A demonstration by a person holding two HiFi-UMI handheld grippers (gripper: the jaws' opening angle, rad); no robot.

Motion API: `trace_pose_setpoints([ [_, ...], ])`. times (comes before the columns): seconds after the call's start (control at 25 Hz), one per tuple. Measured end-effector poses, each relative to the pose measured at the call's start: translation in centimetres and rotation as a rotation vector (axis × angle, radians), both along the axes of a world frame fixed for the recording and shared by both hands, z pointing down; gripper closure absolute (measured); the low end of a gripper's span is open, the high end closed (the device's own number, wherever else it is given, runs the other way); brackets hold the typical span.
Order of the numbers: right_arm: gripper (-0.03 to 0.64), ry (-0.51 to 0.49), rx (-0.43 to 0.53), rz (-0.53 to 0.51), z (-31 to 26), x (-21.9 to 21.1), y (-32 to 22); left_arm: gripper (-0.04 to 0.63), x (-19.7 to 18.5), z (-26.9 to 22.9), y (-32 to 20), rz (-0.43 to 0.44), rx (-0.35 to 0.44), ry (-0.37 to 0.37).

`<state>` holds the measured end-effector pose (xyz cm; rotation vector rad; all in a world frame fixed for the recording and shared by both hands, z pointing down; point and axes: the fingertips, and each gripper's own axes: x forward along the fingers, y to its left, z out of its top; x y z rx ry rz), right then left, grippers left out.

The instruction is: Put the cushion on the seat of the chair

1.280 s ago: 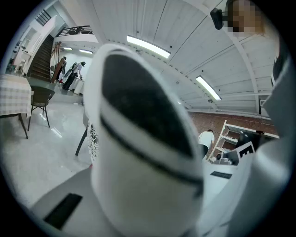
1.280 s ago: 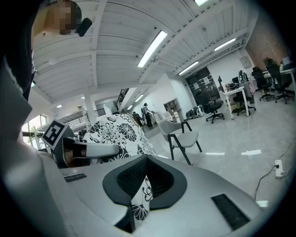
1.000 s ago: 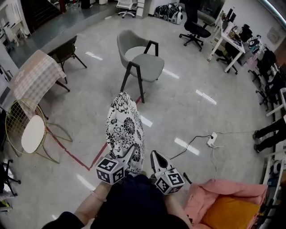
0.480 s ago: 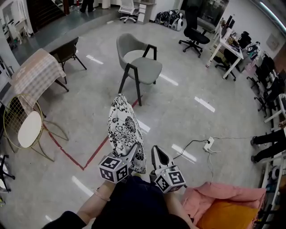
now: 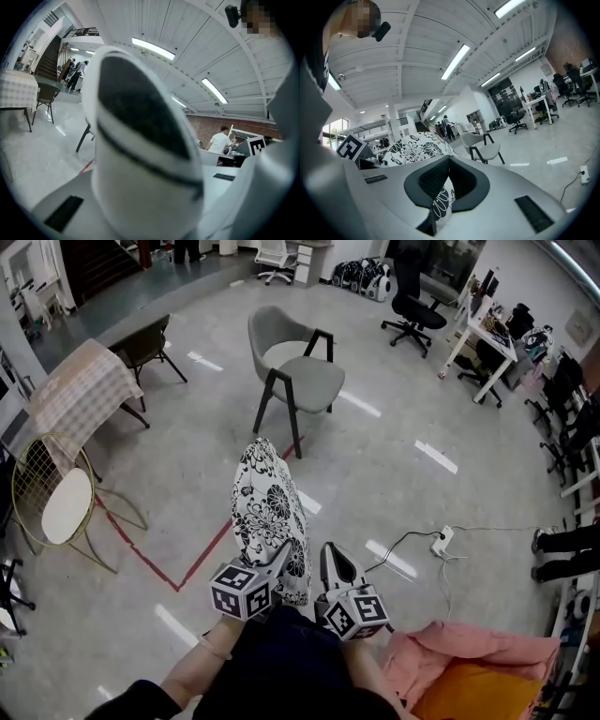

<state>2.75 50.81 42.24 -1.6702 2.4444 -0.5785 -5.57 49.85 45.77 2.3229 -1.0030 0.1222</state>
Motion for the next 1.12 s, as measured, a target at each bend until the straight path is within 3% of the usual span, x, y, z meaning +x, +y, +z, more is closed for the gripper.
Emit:
trace_pose_setpoints([
  [1.12, 0.606, -0.024, -0.068, 0.011, 1.0, 2.0, -13.6, 0.571, 2.0, 1.2, -13.6, -0.009, -0.078, -0.010],
])
